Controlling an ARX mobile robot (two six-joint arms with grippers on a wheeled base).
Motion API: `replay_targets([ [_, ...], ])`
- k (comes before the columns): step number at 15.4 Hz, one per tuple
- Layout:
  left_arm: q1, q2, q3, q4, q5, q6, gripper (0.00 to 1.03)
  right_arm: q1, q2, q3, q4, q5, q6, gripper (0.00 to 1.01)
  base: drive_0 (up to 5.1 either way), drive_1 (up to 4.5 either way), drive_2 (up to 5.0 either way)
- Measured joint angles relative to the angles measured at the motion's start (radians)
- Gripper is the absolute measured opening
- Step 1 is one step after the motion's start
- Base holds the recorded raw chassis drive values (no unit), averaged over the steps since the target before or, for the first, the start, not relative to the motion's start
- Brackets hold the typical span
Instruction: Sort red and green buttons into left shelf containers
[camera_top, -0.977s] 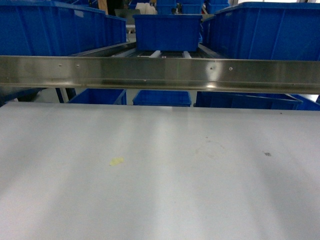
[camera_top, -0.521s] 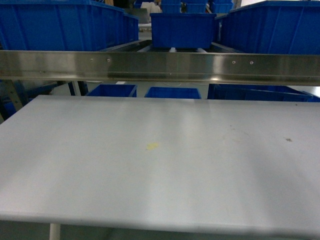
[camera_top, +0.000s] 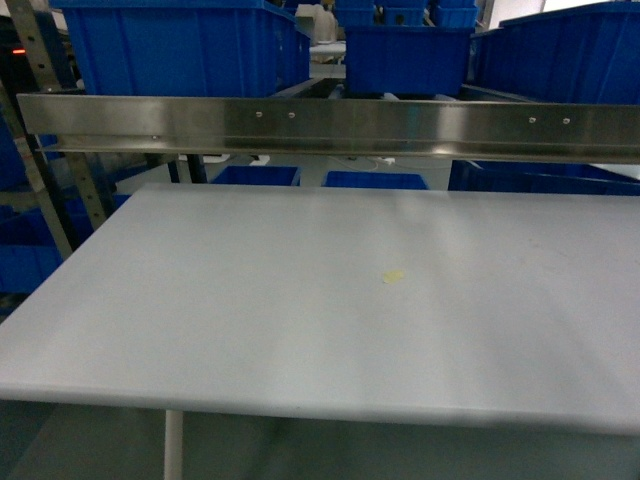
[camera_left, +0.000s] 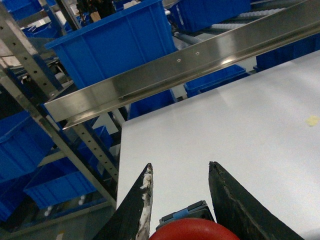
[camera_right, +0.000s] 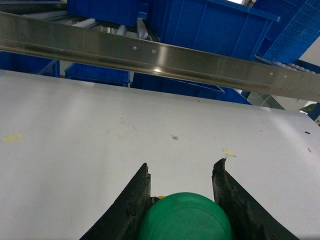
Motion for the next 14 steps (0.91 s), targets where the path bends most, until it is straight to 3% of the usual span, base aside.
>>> replay_targets([
  [14,0.001,0.0,0.0,0.0,0.0,0.0,0.29,0.0,0.0,0.0,-0.002,0.0,0.0,0.33,-5.1,2.4,2.4],
])
